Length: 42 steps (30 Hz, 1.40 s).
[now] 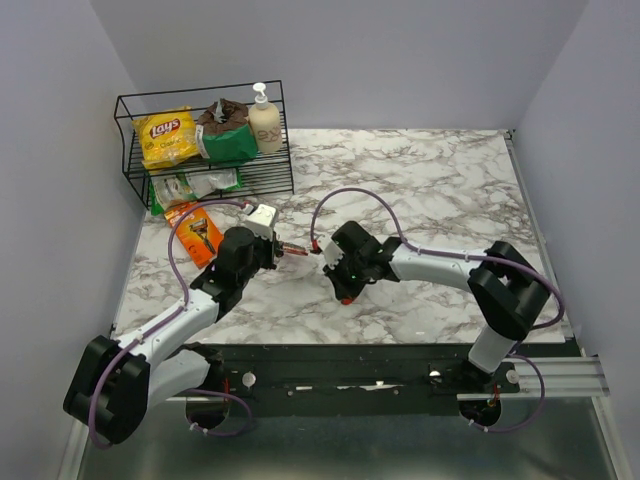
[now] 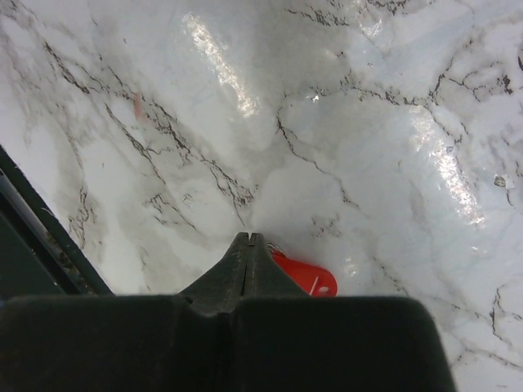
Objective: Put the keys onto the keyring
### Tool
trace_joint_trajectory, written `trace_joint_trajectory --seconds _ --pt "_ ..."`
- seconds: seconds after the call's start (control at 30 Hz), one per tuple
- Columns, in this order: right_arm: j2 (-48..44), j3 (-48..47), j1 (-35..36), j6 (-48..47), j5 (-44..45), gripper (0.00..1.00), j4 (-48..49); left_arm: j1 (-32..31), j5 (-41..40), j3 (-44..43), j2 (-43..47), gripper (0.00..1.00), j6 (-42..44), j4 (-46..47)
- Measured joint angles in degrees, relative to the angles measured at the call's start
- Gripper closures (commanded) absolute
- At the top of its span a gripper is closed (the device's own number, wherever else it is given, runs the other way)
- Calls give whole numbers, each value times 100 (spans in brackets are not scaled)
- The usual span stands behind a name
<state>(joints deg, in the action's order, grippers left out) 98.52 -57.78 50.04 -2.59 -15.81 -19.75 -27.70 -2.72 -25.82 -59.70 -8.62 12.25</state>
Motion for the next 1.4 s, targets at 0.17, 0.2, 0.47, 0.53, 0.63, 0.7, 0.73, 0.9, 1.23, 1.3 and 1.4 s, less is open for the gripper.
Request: trace_joint_trajectory --seconds 0.17,0.2,0.47,0.53,0.63,0.7,0.73,0.9,1.23,1.3,1.4 --pt "-214 -24 0 114 122 99 -17 0 11 0 -31 100 0 0" --pt "-227 -48 0 129 153 99 -17 0 17 0 -33 100 0 0" --pt "-24 -188 -2 446 247 98 -42 0 28 0 -33 100 2 -2" --pt "42 -190 0 516 247 98 -81 0 31 0 -31 100 2 -2" --pt "92 -190 -2 610 243 94 -122 0 33 0 -33 100 4 -4" --pt "122 -195 0 664 238 87 -131 0 35 0 -31 100 4 -4" --pt "138 -195 0 688 229 85 -133 0 35 0 -31 100 4 -4" --pt "168 -195 -2 741 162 79 -155 0 35 0 -31 100 4 -24" --pt "168 -195 0 752 111 78 -284 0 35 0 -31 100 4 -103" --pt "166 -195 0 750 114 78 -308 0 35 0 -31 100 4 -111" --pt "166 -195 0 750 118 76 -358 0 35 0 -31 100 4 -125"
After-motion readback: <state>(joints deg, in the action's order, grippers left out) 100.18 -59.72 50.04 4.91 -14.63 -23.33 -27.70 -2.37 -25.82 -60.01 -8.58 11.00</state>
